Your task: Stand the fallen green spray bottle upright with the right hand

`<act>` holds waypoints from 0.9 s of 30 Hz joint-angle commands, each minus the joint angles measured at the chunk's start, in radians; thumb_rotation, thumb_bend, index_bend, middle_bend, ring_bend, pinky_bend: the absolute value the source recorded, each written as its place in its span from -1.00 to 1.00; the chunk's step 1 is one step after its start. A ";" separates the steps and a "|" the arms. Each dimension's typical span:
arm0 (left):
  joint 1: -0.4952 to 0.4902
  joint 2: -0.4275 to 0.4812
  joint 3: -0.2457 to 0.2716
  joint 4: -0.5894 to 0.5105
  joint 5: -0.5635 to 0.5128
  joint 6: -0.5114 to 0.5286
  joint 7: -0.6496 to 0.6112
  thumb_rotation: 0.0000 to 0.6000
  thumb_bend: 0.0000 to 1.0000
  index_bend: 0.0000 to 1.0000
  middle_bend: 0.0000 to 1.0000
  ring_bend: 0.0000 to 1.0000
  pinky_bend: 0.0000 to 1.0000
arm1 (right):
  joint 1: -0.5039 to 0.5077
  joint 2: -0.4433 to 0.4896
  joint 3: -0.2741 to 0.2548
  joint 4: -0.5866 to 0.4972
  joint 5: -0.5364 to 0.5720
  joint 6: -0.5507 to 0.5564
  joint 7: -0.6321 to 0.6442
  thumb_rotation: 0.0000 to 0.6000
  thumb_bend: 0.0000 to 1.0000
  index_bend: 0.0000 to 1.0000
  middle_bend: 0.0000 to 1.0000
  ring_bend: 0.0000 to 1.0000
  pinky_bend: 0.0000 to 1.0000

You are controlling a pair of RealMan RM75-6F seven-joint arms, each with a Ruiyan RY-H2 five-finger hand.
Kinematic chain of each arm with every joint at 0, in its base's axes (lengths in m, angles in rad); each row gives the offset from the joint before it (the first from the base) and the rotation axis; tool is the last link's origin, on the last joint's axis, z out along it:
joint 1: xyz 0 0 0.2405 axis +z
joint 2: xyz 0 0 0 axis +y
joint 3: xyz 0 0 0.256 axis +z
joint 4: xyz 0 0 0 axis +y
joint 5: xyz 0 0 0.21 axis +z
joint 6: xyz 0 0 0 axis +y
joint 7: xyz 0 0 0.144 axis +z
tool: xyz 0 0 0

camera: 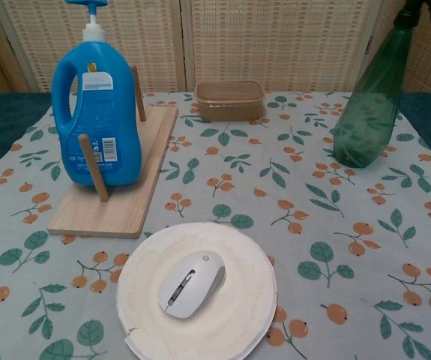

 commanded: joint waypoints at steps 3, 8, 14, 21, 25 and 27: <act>0.000 0.000 0.000 0.000 0.000 0.000 0.000 1.00 -0.57 -1.00 -1.00 -1.00 -1.00 | -0.058 -0.051 0.014 0.218 0.070 -0.341 0.278 1.00 -1.00 -0.84 -0.81 -1.00 -1.00; 0.000 0.000 0.000 0.000 0.000 0.000 0.000 1.00 -0.57 -1.00 -1.00 -1.00 -1.00 | -0.040 -0.023 -0.026 0.294 0.005 -0.493 0.348 1.00 -1.00 -0.83 -0.81 -1.00 -1.00; 0.000 0.000 0.000 0.000 0.000 0.000 0.000 1.00 -0.57 -1.00 -1.00 -1.00 -1.00 | -0.010 0.101 -0.082 0.235 -0.099 -0.595 0.315 1.00 -1.00 -0.85 -0.81 -1.00 -1.00; 0.000 0.000 0.000 0.000 0.000 0.000 0.000 1.00 -0.57 -1.00 -1.00 -1.00 -1.00 | 0.019 0.158 -0.094 0.169 -0.128 -0.642 0.189 1.00 -1.00 -0.86 -0.81 -1.00 -1.00; 0.000 0.000 0.000 0.000 0.000 0.000 0.000 1.00 -0.57 -1.00 -1.00 -1.00 -1.00 | 0.027 0.153 -0.098 0.156 -0.131 -0.656 0.129 1.00 -1.00 -0.85 -0.81 -1.00 -1.00; 0.000 0.000 0.000 0.000 0.000 0.000 0.000 1.00 -0.57 -1.00 -1.00 -1.00 -1.00 | 0.033 0.147 -0.098 0.151 -0.137 -0.657 0.101 1.00 -1.00 -0.84 -0.81 -1.00 -1.00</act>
